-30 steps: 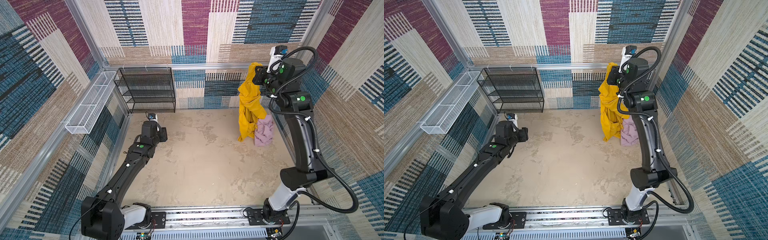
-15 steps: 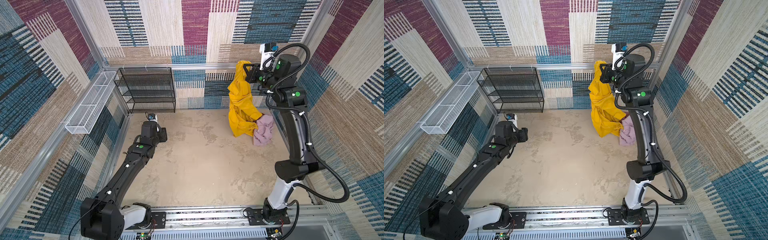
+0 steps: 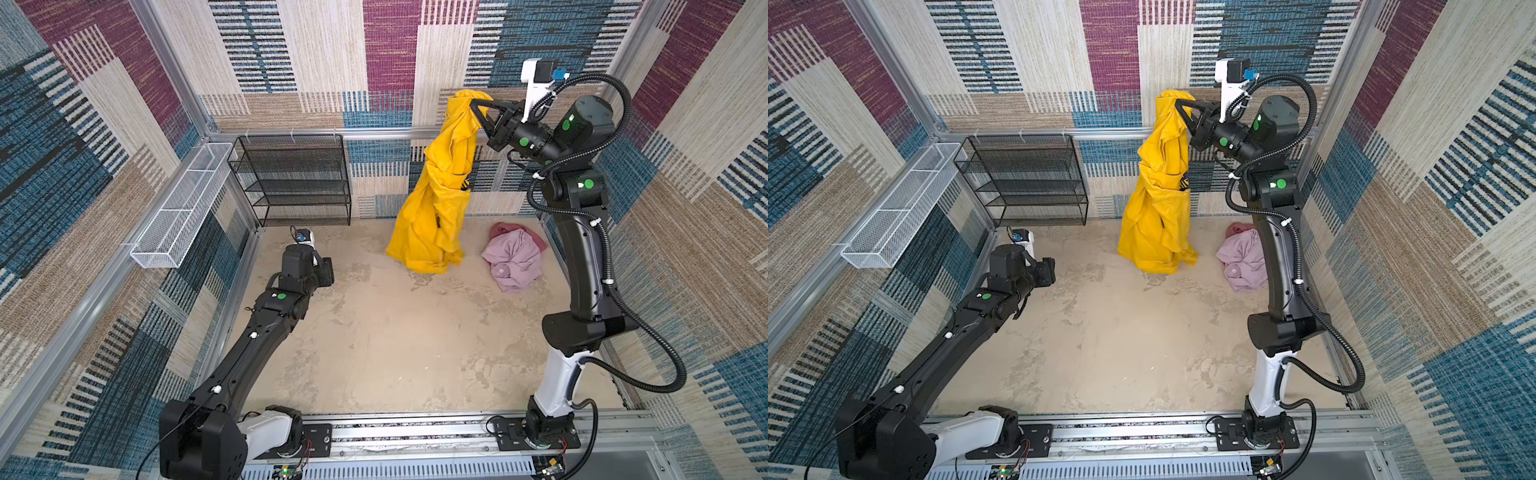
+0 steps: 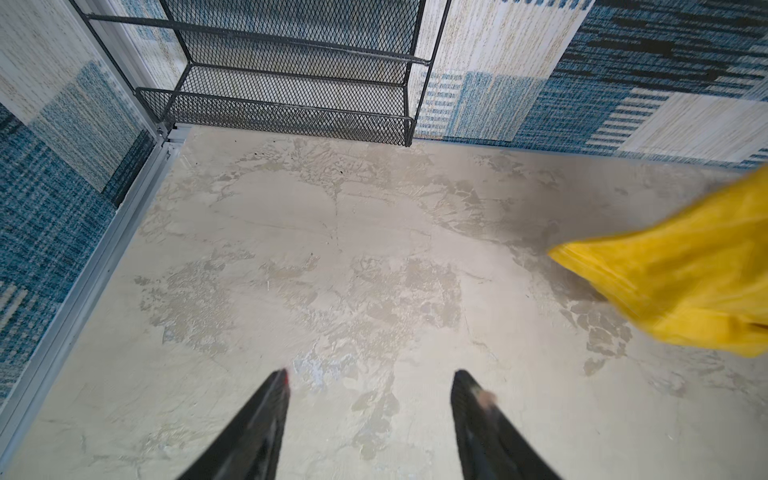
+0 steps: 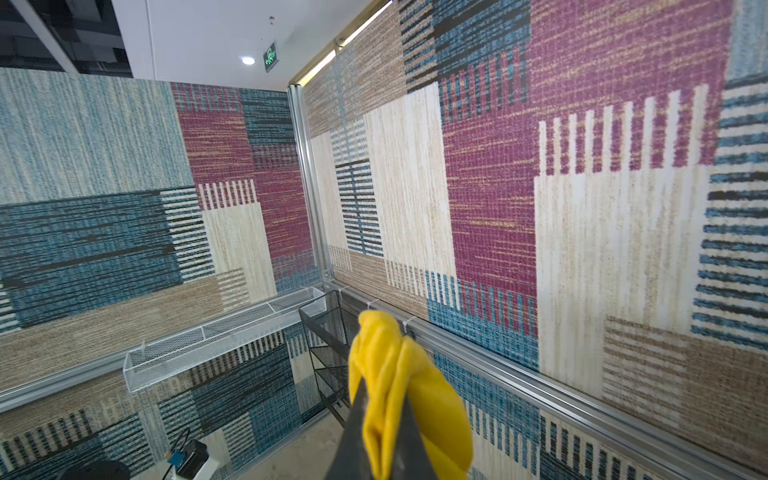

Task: Pick out a specific cloth from the pile
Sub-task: 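Carry the yellow T-shirt toward the left arm and lower it onto the table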

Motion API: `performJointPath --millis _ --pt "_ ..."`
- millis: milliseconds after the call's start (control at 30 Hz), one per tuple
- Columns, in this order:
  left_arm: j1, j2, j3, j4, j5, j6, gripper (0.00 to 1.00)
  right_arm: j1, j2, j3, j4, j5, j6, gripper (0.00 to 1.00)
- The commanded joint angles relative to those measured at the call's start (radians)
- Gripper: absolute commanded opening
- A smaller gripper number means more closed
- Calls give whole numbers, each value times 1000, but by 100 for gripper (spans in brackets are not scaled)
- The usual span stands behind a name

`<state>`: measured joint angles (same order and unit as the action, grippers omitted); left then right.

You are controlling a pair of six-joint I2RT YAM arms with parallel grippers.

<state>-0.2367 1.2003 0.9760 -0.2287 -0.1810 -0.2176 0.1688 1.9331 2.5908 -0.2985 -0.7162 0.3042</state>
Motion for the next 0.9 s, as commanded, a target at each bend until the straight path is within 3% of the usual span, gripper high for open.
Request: performJointPath --millis 0,167,533,867 --pt "1 -20 9 -14 -3 -20 65 1 17 -1 156 -120 128 0" --pt "0 -65 54 -83 15 -56 65 22 65 5 266 -236 267 0" --pt "0 -149 257 -402 -9 -100 65 199 161 26 277 -243 233 0" --pt "1 -256 351 -601 -75 -91 65 350 255 27 313 -234 214 0"
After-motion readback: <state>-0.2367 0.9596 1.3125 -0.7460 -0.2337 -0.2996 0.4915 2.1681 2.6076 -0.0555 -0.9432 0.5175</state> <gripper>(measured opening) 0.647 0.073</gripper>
